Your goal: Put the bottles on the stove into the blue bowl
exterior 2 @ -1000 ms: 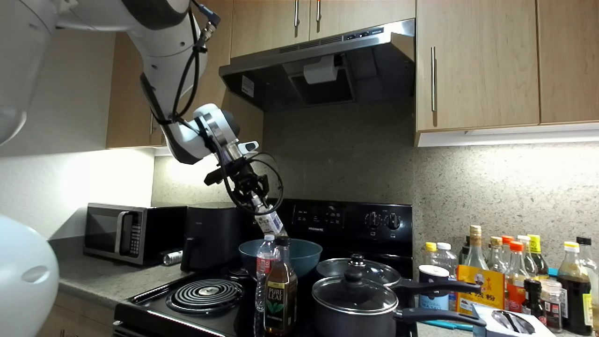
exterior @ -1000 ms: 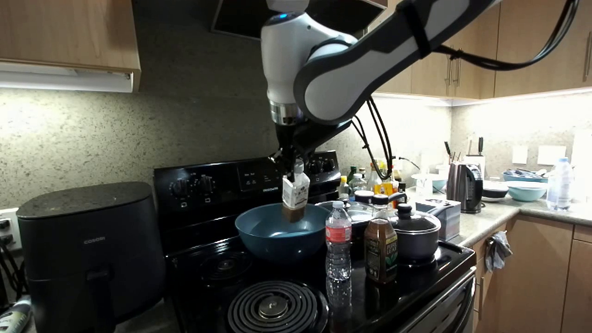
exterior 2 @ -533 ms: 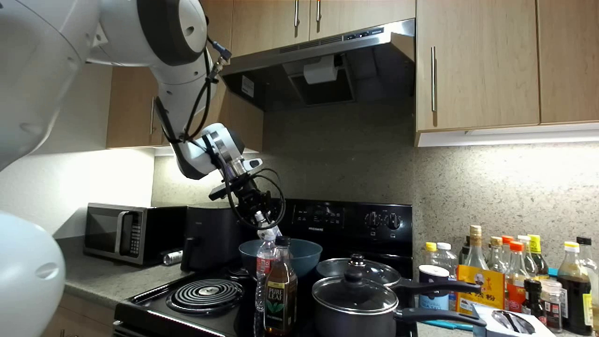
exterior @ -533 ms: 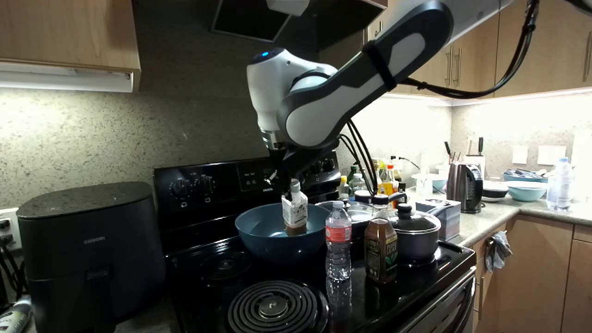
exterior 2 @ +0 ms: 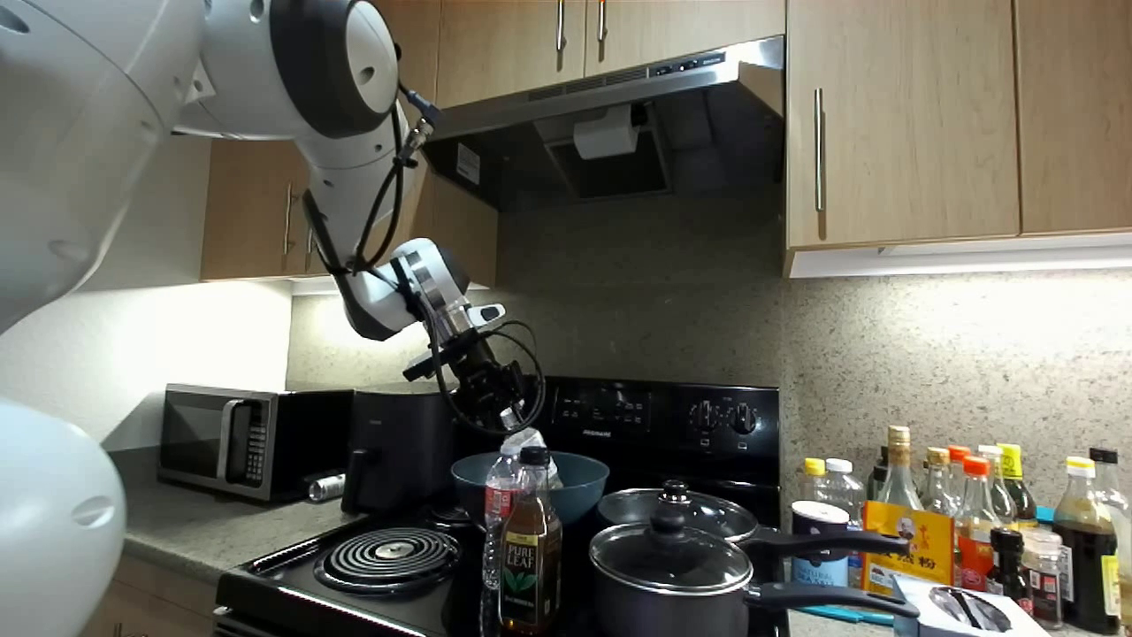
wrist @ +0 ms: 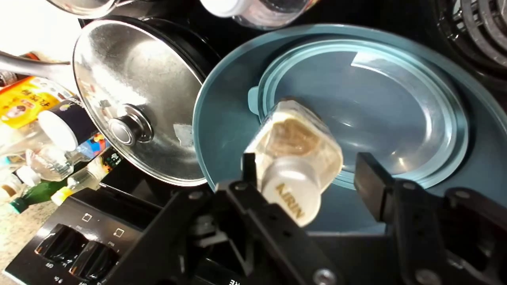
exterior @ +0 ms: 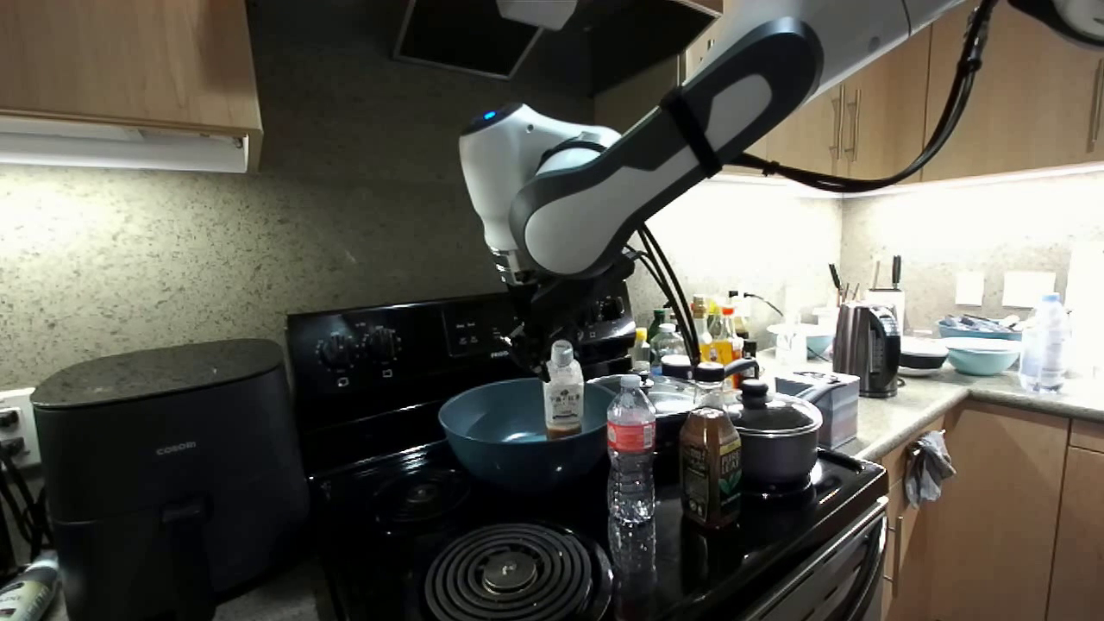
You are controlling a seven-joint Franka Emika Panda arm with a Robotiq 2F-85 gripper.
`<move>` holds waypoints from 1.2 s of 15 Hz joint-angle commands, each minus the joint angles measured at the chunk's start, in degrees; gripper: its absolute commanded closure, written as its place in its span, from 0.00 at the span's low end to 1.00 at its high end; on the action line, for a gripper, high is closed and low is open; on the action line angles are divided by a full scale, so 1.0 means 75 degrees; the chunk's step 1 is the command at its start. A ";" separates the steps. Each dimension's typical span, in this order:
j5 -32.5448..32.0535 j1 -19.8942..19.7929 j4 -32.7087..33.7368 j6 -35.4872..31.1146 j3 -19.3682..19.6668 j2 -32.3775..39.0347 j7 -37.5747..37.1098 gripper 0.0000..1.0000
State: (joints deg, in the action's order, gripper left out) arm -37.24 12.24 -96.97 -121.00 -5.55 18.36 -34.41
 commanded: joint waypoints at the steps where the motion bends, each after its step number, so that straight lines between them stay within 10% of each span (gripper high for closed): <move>1: 0.0379 0.0058 0.0025 0.0238 0.0122 -0.0201 0.0313 0.04; 18: 0.2973 -0.0073 -0.1893 0.2841 -0.0293 -0.3238 0.0713 0.00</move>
State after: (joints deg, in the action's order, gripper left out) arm -19.74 13.29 -105.16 -101.30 -7.01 0.15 -32.60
